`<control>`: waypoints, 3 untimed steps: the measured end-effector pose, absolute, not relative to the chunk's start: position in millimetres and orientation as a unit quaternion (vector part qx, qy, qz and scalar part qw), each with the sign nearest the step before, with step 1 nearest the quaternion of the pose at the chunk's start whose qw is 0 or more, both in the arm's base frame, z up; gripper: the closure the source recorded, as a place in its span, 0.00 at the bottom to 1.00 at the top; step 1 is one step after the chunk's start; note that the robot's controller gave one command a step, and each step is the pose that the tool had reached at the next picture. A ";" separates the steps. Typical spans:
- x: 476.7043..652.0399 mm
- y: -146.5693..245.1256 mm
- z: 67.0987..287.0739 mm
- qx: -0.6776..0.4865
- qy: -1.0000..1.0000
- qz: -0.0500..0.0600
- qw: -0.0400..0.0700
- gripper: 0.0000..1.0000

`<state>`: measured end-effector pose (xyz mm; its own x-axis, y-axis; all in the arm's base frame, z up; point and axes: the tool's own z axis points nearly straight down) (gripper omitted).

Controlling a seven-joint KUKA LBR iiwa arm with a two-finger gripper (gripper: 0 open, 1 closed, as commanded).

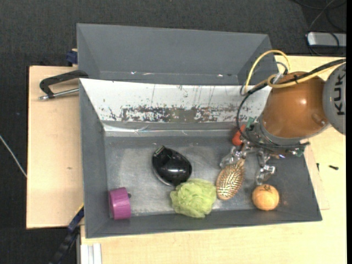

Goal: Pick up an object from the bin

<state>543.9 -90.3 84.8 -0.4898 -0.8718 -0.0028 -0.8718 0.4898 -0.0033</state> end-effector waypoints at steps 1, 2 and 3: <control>552.8 -71.1 73.1 -0.581 0.814 -0.002 0.002 1.00; 552.8 -71.1 73.1 -0.581 0.814 -0.002 0.002 1.00; 552.0 -70.8 75.4 -0.581 0.814 -0.001 0.002 1.00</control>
Offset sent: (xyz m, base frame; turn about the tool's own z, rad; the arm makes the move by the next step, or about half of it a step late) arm 0.0000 0.0000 0.0000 0.0000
